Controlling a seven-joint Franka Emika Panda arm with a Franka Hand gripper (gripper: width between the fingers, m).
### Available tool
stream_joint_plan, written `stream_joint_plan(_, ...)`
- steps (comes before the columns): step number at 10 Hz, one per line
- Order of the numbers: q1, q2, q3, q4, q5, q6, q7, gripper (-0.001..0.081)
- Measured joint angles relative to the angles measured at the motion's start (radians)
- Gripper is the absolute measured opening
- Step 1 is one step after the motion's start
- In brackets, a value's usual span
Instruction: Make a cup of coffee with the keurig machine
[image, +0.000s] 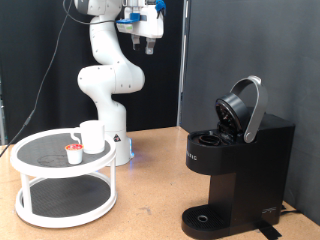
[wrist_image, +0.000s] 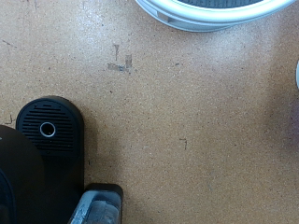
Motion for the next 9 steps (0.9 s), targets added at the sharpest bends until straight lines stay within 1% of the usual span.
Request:
stream_joint_plan(1, -0.002, 0.0, -0.003, 0.0, 0.0, 0.007, 0.0, 0.0734)
stream_joint_plan(2, -0.006, 0.0, -0.017, 0.0, 0.0, 0.012, -0.004, 0.0734)
stream_joint_plan(4, -0.024, 0.004, -0.08, 0.006, -0.008, 0.011, -0.049, 0.0734)
stream_joint_plan(8, -0.063, 0.023, -0.192, 0.018, -0.088, 0.011, -0.155, 0.0734)
stream_joint_plan(9, -0.067, 0.024, -0.207, 0.019, -0.094, 0.013, -0.175, 0.0734)
